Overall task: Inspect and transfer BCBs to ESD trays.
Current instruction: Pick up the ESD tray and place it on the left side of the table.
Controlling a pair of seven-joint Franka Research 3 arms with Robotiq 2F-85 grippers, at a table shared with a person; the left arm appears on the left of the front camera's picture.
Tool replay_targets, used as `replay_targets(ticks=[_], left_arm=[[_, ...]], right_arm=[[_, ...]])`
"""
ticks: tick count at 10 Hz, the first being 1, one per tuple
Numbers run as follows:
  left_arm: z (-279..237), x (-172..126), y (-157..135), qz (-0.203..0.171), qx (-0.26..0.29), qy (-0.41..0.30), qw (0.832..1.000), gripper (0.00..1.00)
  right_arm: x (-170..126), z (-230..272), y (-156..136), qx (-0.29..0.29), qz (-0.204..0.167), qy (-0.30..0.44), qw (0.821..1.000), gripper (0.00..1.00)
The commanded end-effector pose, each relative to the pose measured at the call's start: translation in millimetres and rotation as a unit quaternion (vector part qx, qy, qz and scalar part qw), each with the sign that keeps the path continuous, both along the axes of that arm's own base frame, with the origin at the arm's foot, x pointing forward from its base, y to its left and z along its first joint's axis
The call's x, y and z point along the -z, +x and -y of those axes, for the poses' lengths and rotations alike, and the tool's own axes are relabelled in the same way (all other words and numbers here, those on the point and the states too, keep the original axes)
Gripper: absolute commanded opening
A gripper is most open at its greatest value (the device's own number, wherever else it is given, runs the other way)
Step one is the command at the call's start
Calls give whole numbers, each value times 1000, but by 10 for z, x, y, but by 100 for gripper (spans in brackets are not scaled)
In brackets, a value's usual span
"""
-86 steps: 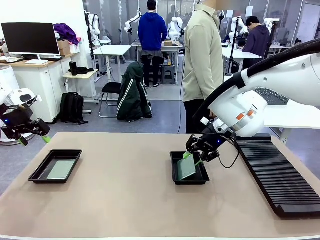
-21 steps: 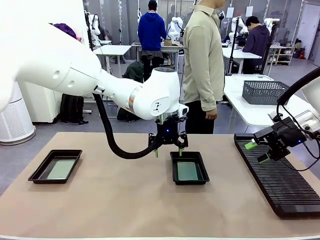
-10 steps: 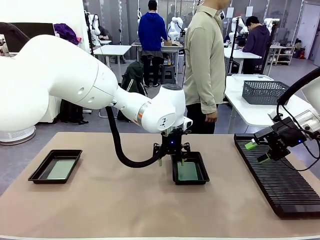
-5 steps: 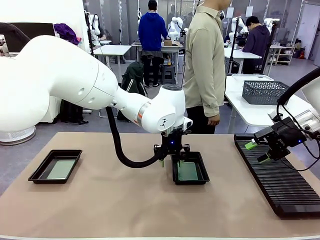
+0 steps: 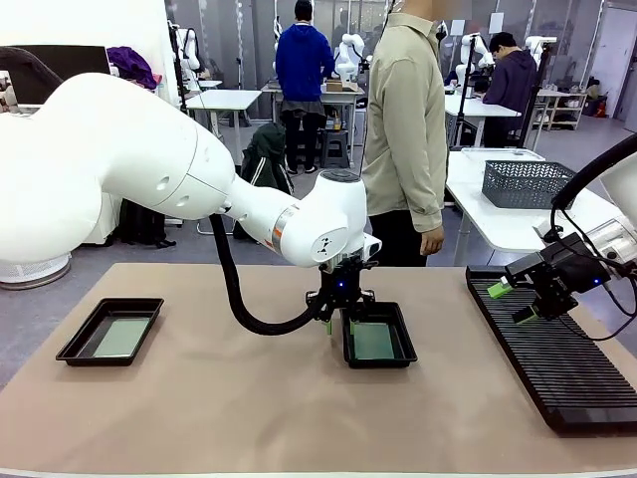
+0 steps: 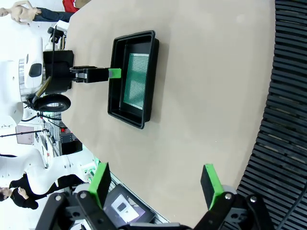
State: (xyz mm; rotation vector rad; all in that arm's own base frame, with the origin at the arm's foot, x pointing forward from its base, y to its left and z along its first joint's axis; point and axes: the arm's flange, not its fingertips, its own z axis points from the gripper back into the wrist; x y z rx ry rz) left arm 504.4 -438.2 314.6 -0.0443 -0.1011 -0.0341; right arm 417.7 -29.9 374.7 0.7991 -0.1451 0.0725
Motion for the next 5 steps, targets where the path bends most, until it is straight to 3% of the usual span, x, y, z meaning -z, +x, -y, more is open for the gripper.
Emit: replay_targets(ticks=[1, 5], left_arm=[[-63, 7, 18, 5, 8, -5, 1000, 35], [-52, 4, 45, 1, 13, -8, 1000, 12]], right_arm=[[-2, -5, 2, 8, -1, -3, 1000, 100], [-2, -5, 2, 8, -1, -3, 1000, 100]])
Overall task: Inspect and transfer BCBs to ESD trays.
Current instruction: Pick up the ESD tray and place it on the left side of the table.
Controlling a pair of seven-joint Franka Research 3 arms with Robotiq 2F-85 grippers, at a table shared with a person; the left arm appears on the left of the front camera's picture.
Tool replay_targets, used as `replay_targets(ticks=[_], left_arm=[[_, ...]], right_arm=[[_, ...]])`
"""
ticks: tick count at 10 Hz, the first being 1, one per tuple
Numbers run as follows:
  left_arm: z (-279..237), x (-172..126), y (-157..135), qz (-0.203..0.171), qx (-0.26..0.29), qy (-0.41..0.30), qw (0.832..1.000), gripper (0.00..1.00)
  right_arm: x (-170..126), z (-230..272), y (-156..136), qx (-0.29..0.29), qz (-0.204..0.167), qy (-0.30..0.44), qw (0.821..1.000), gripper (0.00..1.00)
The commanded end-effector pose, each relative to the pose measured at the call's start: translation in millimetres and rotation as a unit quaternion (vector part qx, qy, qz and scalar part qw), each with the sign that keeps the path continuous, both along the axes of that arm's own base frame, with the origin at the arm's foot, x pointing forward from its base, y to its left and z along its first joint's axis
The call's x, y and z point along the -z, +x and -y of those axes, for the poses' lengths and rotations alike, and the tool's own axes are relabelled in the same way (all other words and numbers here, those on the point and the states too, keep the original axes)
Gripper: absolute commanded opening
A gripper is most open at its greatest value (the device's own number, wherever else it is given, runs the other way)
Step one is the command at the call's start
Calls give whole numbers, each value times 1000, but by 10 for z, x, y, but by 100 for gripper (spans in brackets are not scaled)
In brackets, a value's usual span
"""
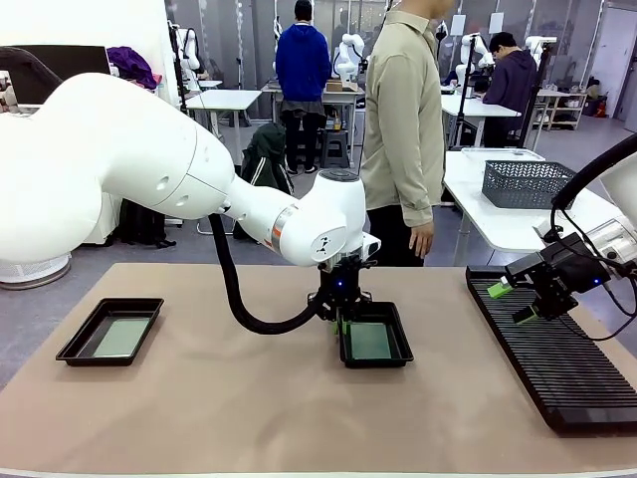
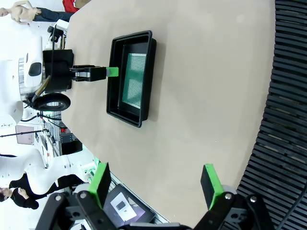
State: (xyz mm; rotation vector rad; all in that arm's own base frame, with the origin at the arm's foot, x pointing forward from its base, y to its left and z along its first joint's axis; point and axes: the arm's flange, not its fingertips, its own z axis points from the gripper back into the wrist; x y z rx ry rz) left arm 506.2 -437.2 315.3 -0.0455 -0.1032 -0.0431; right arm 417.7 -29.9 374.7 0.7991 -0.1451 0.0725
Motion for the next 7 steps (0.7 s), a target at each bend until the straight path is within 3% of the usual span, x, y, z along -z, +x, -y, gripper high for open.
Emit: replay_targets(ticks=[1, 7], left_arm=[[-43, 20, 34, -1, 7, -9, 1000, 4], [-91, -31, 63, -8, -13, -17, 1000, 0]], right_arm=[[-2, -5, 2, 8, -1, -3, 1000, 100], [-2, -5, 2, 8, -1, -3, 1000, 100]])
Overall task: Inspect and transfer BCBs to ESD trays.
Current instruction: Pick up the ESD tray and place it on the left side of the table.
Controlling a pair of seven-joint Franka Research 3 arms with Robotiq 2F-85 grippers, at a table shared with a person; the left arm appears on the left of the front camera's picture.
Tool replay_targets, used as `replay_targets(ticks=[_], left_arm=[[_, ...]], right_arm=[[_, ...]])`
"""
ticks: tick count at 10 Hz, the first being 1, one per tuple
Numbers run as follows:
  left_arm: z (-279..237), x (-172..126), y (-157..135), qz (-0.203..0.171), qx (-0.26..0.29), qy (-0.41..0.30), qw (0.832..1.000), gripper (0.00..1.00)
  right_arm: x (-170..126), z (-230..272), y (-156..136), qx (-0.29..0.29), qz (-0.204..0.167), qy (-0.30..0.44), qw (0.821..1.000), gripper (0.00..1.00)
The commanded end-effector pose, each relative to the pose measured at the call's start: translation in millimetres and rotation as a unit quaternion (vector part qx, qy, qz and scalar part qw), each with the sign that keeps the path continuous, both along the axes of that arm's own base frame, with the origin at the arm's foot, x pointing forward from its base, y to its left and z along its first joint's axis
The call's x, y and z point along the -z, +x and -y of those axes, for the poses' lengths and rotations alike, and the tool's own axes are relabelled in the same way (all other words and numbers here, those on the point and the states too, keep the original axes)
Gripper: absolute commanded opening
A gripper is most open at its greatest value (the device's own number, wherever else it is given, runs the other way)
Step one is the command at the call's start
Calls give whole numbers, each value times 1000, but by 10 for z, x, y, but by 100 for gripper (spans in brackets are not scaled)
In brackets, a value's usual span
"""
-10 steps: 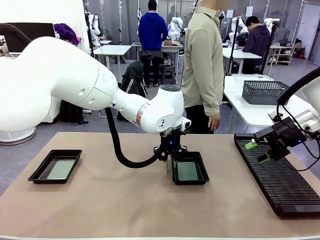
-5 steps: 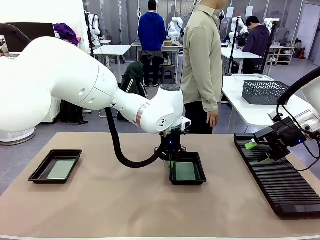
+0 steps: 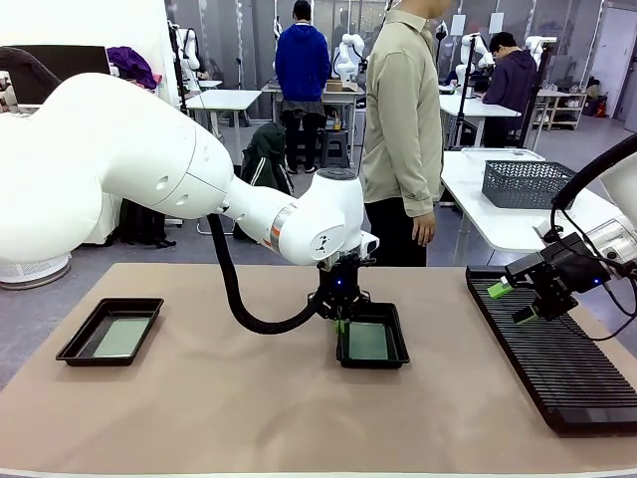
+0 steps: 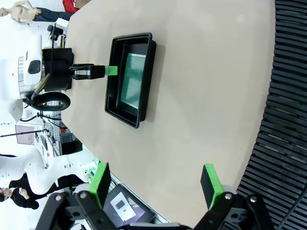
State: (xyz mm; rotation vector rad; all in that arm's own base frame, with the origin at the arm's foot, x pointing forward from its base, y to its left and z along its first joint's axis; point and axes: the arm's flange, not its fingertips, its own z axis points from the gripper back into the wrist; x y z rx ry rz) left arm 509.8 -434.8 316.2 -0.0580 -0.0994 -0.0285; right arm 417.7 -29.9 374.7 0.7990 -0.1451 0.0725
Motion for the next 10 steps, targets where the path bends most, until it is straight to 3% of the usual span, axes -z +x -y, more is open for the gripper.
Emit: replay_targets(ticks=[1, 6, 10], left_arm=[[12, 2, -12, 2, 4, 2, 1000, 0], [20, 1, -17, 0, 2, 0, 1000, 3], [-355, -213, -126, 0, 2, -30, 1000, 3]], right_arm=[[-2, -5, 2, 8, -1, -3, 1000, 100], [-2, -5, 2, 8, -1, -3, 1000, 100], [-2, -5, 2, 8, -1, -3, 1000, 100]])
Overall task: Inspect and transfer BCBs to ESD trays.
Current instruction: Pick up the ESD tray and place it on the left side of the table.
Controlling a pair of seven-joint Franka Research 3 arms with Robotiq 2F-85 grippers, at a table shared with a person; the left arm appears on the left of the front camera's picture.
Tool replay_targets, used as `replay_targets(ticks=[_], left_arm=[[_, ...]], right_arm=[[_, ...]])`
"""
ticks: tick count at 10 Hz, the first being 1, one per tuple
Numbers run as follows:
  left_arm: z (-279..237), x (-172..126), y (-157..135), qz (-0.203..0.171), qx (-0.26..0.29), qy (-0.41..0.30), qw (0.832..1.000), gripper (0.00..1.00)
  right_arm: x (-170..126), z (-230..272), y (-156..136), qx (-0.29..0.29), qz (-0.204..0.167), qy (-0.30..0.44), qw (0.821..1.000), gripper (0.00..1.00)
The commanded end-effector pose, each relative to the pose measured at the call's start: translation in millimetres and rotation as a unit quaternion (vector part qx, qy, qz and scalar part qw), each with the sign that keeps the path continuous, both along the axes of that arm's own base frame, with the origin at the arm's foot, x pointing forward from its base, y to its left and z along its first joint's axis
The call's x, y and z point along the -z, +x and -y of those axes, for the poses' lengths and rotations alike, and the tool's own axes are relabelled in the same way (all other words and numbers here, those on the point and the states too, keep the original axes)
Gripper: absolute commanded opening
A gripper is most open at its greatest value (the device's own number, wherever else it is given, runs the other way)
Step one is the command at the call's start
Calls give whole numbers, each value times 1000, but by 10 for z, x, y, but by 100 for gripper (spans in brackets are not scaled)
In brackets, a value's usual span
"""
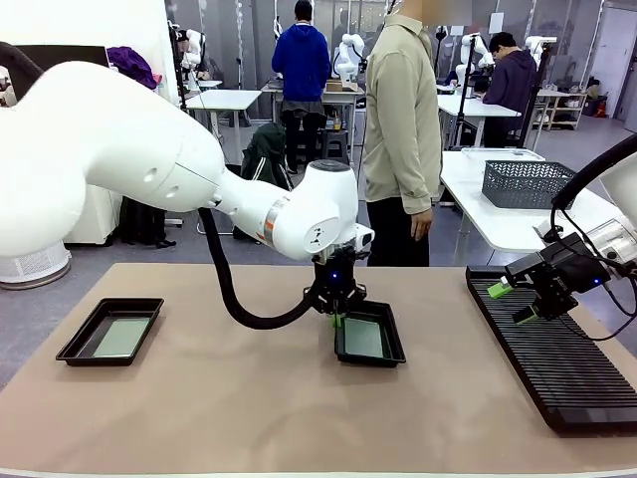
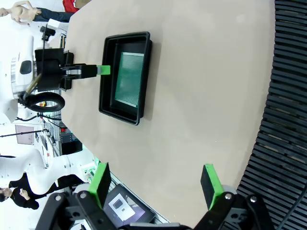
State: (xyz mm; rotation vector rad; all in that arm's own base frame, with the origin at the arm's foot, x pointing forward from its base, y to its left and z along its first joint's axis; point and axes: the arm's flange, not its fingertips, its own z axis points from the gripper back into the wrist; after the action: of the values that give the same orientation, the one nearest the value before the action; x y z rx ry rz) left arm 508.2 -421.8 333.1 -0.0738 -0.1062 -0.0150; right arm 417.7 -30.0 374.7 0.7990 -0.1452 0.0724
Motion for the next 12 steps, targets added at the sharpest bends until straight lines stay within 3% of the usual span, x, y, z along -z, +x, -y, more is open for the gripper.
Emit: replay_targets(ticks=[1, 12], left_arm=[[-317, -86, -124, -3, 7, -26, 1000, 3], [-1888, -257, -138, -6, 38, -139, 990, 3]], right_arm=[[-1, -6, 3, 8, -1, -3, 1000, 100], [-1, -6, 3, 8, -1, -3, 1000, 100]])
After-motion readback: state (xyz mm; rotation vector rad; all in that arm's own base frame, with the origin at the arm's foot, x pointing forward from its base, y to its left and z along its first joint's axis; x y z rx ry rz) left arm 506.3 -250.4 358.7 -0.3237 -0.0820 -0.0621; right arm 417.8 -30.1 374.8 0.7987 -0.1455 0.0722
